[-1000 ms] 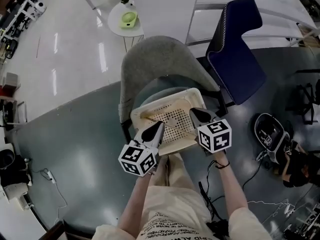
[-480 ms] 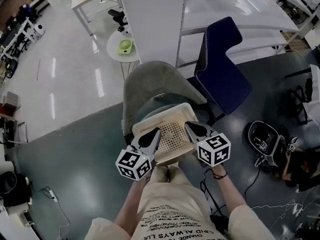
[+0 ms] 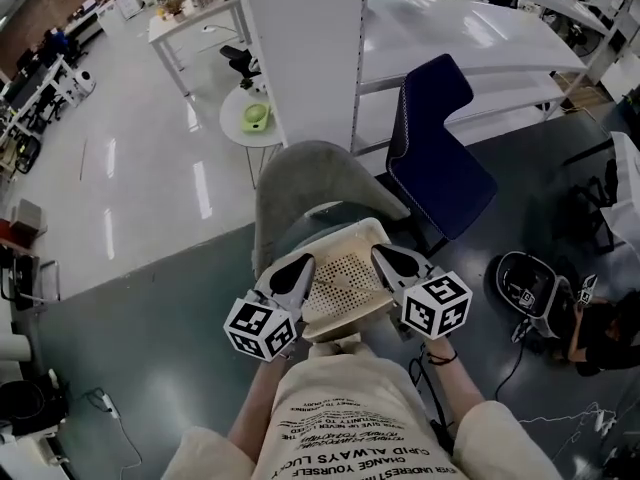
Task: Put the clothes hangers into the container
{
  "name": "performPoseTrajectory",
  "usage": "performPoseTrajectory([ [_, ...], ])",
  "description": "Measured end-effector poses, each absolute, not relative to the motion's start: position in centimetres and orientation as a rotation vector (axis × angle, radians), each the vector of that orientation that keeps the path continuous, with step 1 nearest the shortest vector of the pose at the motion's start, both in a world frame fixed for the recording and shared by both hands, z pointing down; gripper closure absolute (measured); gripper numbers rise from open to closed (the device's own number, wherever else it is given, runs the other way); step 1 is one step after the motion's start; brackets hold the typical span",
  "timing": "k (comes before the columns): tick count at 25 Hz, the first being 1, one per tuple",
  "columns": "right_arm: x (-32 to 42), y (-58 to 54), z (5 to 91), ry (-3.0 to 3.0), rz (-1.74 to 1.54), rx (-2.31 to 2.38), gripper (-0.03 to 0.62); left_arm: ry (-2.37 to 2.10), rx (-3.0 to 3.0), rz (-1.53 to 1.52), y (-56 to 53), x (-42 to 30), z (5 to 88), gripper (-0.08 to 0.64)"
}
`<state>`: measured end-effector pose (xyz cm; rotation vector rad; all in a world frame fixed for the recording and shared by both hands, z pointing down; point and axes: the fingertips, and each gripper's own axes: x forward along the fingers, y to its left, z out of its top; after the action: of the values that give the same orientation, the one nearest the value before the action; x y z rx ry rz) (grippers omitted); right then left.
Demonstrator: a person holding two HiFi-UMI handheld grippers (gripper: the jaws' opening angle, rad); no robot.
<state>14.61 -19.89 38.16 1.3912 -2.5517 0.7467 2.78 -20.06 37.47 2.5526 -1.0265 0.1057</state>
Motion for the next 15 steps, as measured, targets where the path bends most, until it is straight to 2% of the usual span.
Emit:
performPoseTrajectory([
  [15,16.9,-19.4,30.7,-2.614,0.504,1.632,0.589,-1.180,2.672,0.004,-20.6,-0.8,30.3,0.535],
])
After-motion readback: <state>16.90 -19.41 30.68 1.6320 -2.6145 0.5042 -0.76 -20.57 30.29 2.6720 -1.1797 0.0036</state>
